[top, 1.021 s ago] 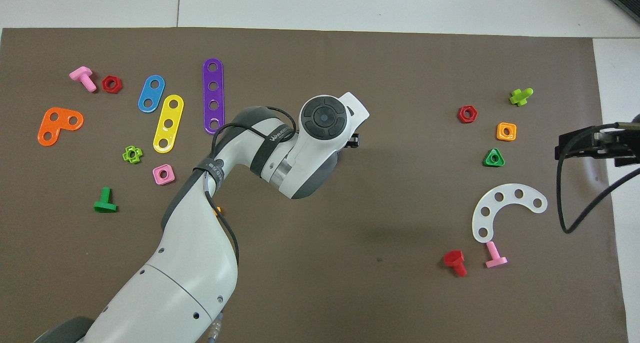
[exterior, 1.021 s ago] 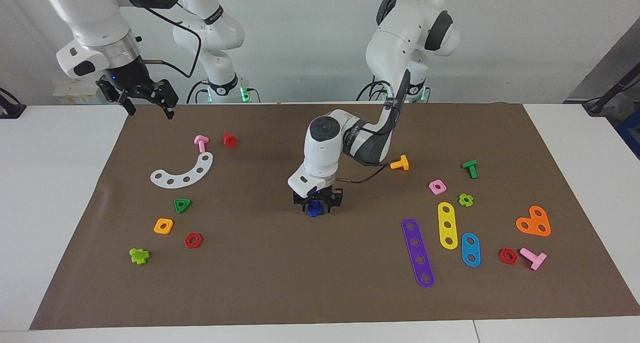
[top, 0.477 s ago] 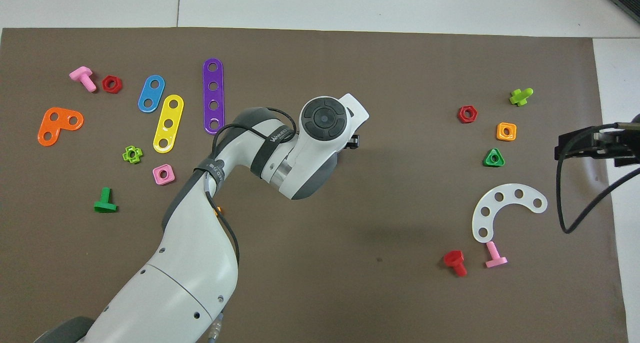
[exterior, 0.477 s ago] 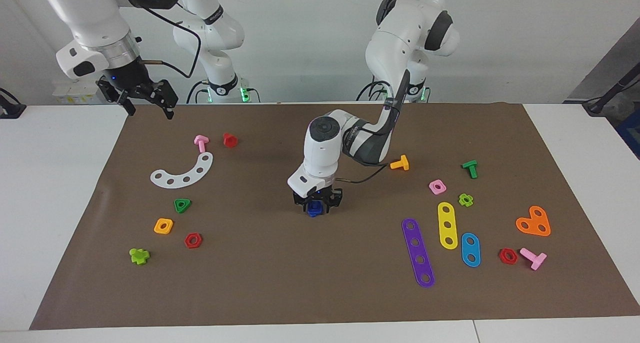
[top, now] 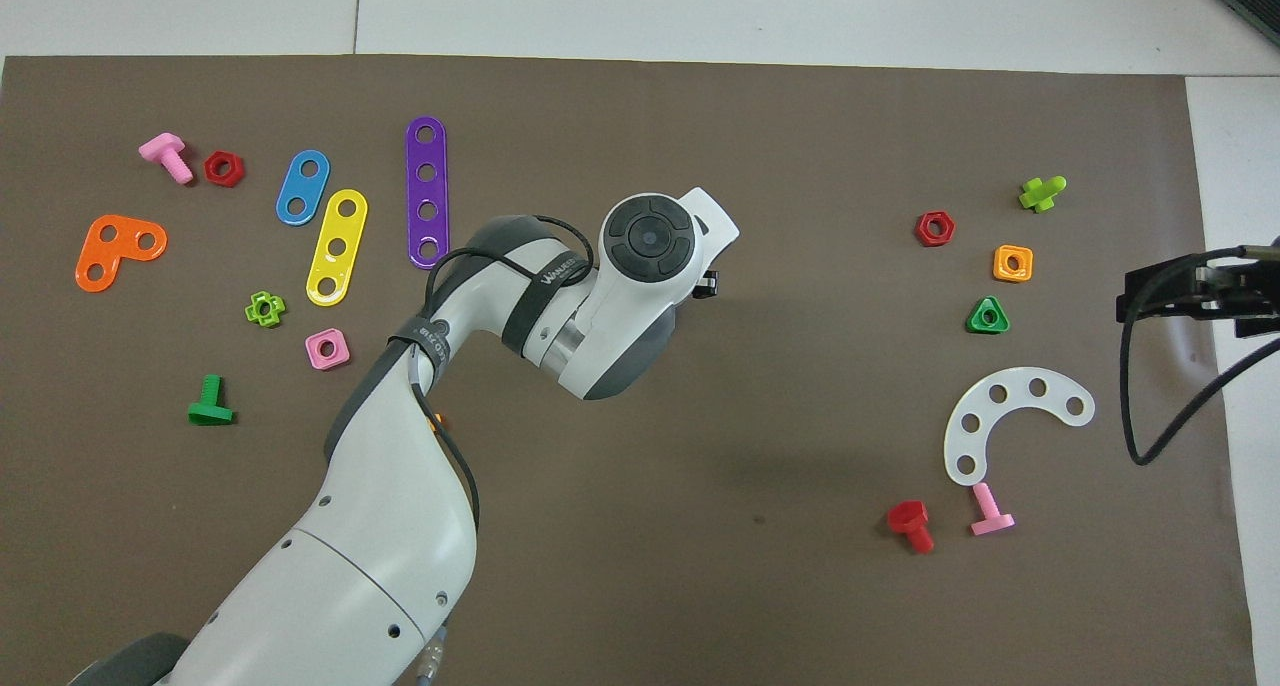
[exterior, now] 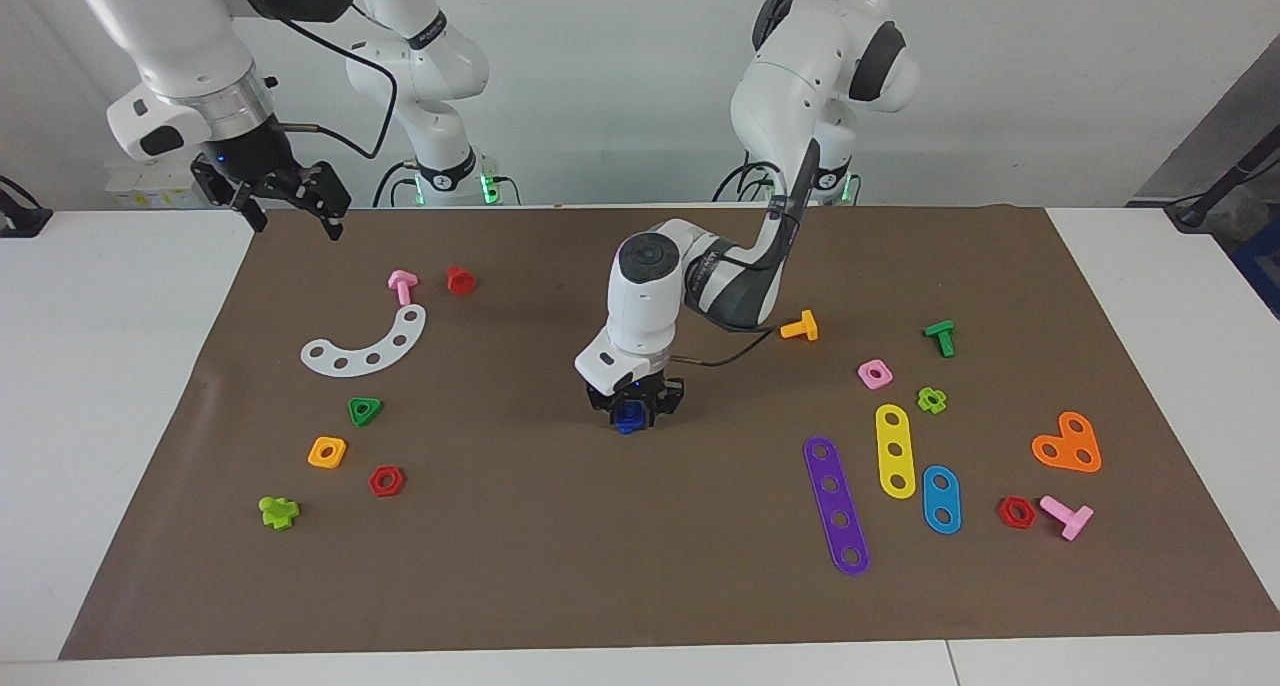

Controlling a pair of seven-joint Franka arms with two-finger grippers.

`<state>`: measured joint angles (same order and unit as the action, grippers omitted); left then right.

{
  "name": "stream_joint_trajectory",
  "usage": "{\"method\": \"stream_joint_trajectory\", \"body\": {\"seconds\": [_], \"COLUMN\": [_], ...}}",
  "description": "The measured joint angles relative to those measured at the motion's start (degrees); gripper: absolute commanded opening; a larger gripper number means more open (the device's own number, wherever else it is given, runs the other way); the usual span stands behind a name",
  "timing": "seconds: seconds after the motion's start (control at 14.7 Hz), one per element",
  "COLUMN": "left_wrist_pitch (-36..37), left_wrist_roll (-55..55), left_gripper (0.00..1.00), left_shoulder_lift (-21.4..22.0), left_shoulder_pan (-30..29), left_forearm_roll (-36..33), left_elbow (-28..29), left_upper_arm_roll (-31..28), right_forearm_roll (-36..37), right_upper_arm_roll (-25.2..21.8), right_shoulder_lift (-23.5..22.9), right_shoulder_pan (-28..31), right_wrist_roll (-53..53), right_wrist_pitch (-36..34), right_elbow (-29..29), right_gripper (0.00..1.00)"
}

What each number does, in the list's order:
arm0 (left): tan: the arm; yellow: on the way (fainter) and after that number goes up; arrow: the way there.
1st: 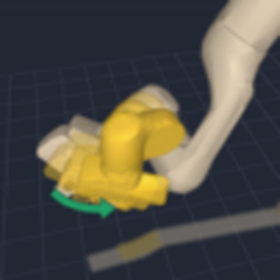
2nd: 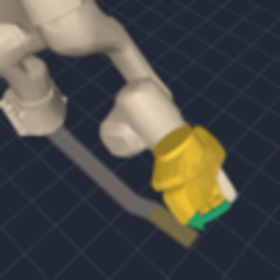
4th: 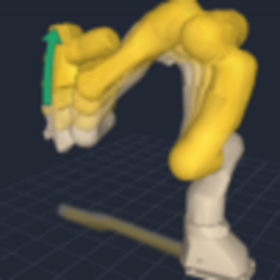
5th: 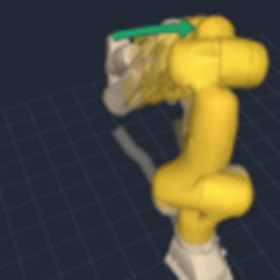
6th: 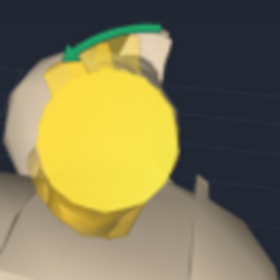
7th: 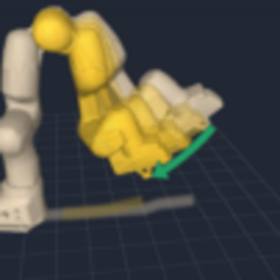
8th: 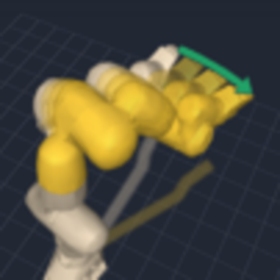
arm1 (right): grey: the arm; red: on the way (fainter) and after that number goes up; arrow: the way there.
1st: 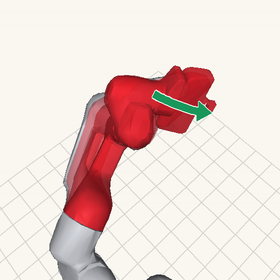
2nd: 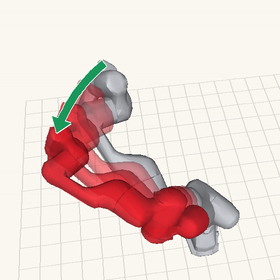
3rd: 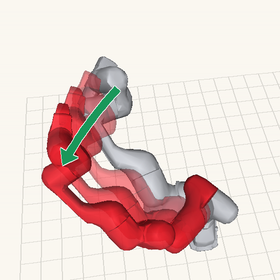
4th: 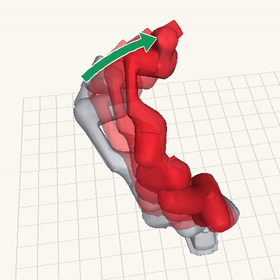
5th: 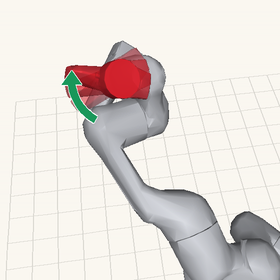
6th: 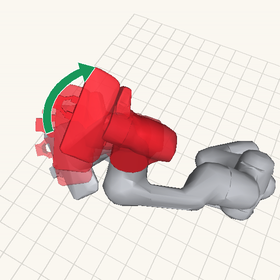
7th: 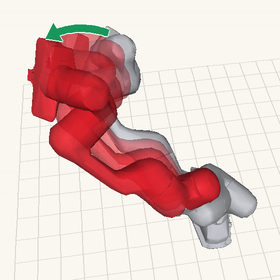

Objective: Unscrew and place screws in storage area

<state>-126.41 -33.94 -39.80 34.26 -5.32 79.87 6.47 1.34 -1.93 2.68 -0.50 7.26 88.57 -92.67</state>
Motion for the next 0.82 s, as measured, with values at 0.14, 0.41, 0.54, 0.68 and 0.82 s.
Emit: {"method": "stream_joint_trajectory", "body": {"seconds": [0.14, 0.41, 0.54, 0.68, 0.82], "left_wrist_pitch": [0.00, 0.00, 0.03, 0.17, 0.34], "left_wrist_roll": [0.00, 0.00, 0.00, 0.00, 0.00], "left_gripper": [0.49, 0.38, 0.30, 0.25, 0.22], "left_shoulder_lift": [0.00, 0.05, 0.05, 0.04, 0.05], "left_shoulder_pan": [0.00, 0.00, 0.00, 0.00, 0.00], "left_forearm_roll": [0.00, 0.00, 0.00, 0.00, 0.00], "left_elbow": [0.00, -0.07, -0.07, -0.07, -0.08], "left_upper_arm_roll": [0.00, 0.00, 0.00, -0.01, -0.01], "right_forearm_roll": [0.00, 0.00, 0.00, 0.00, 0.00], "right_upper_arm_roll": [0.00, 0.00, 0.00, 0.00, 0.00], "right_shoulder_lift": [0.03, 0.09, 0.11, 0.13, 0.15], "right_shoulder_pan": [0.00, 0.00, 0.00, 0.00, 0.00], "right_wrist_roll": [0.00, -0.02, -0.58, -1.44, -1.63], "right_wrist_pitch": [0.00, 0.00, 0.00, 0.00, 0.00], "right_elbow": [-0.05, -0.14, -0.16, -0.17, -0.19], "right_gripper": [1.00, 1.00, 1.00, 1.00, 1.00]}}
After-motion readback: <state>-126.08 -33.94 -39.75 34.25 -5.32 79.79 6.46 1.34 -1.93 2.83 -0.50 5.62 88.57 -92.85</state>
